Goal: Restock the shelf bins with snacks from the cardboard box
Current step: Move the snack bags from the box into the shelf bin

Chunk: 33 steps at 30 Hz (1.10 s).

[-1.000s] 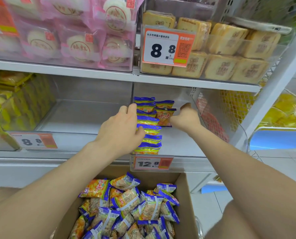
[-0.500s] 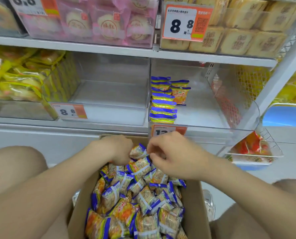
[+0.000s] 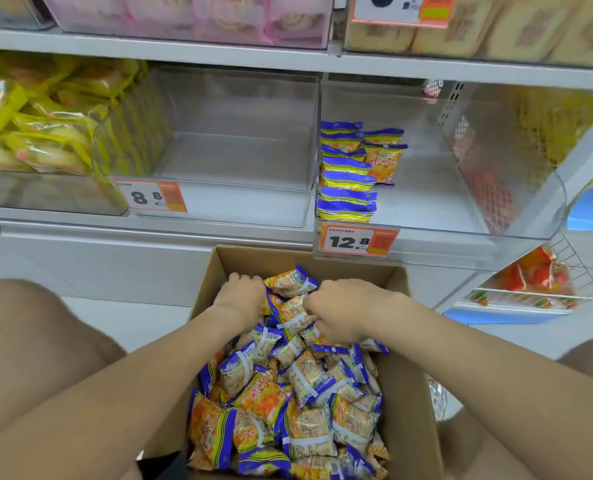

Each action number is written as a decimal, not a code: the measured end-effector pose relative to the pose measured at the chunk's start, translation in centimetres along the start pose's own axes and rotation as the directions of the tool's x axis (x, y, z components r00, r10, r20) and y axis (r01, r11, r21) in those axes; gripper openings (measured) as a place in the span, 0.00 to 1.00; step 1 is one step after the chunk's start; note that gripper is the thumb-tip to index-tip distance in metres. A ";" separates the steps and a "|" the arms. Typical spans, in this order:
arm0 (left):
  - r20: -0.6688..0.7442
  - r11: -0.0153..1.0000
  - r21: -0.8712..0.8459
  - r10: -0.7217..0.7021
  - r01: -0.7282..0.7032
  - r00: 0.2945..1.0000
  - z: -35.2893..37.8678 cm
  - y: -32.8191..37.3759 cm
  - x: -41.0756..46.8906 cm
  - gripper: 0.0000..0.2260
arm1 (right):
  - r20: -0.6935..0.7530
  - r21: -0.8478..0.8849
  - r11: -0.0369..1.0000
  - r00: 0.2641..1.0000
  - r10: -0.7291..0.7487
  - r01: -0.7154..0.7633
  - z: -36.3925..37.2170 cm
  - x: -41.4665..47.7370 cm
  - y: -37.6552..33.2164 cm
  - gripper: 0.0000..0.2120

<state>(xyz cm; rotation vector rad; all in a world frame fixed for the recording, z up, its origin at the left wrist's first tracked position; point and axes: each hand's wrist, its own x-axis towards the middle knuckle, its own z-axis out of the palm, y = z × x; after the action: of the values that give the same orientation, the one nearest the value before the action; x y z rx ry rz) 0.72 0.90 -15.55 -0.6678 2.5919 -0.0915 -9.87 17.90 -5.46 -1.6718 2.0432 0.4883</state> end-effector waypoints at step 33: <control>-0.841 0.916 0.030 0.240 -0.400 0.485 -16.2 6.5 -4.5 0.07 | -0.492 0.670 0.686 0.520 0.698 -0.286 -8.8 -2.6 19.3 0.19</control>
<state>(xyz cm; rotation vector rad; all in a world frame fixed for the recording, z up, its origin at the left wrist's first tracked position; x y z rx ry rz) -5.95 7.97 -0.39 -0.1378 3.6678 -0.0763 -29.40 19.18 3.05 -0.9198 2.9113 -0.6823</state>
